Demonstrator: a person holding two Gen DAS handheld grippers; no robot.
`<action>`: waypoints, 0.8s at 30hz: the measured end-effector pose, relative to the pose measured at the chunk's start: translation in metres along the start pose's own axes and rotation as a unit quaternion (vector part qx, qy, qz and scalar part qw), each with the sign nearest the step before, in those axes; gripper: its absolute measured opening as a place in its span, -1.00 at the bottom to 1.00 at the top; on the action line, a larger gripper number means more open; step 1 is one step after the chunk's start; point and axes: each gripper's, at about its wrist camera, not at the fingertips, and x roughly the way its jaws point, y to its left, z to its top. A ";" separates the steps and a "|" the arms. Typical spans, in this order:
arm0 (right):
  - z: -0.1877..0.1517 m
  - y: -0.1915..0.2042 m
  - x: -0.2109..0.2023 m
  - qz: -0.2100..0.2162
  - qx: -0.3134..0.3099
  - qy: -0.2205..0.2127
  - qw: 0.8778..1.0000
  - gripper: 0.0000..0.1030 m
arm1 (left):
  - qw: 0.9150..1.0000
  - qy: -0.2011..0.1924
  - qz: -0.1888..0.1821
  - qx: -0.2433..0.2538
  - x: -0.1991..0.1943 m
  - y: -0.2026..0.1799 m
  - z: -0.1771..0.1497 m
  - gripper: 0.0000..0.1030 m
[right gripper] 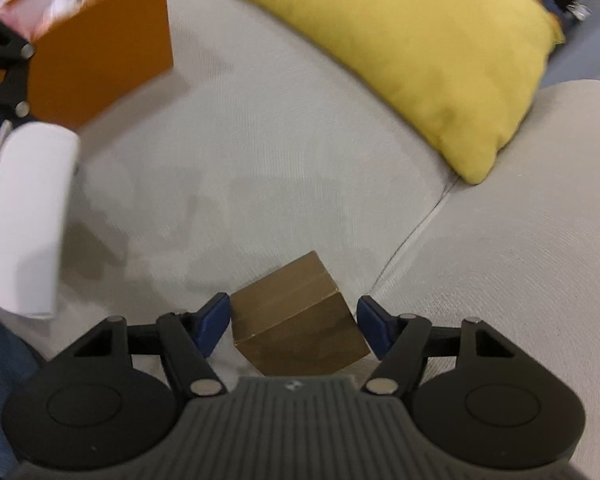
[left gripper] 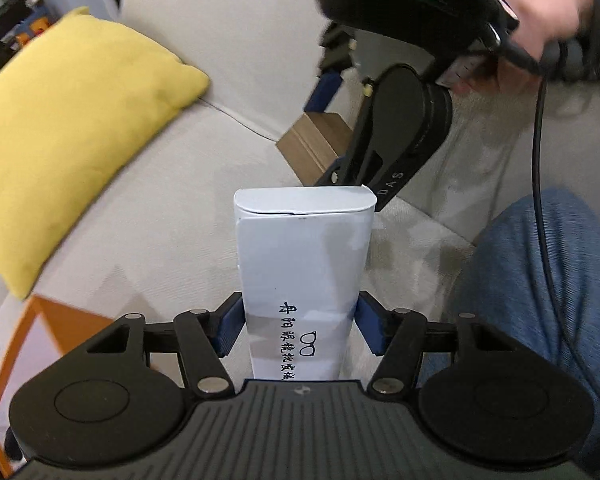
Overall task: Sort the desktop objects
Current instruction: 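Lift and carry the glasses case and cardboard box over the orange box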
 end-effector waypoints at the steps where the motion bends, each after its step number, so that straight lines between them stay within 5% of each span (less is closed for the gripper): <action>1: 0.000 0.004 -0.009 -0.002 0.008 -0.009 1.000 0.38 | 1.000 -0.005 0.003 -0.002 -0.008 0.000 -0.003 0.34; 14: 0.036 0.067 -0.105 -0.007 -0.021 -0.114 0.993 0.37 | 0.995 -0.063 0.065 -0.035 -0.148 0.011 -0.065 0.35; 24: 0.090 0.143 -0.142 0.012 -0.090 -0.157 0.983 0.37 | 0.989 0.052 0.137 -0.025 -0.171 0.031 -0.140 0.35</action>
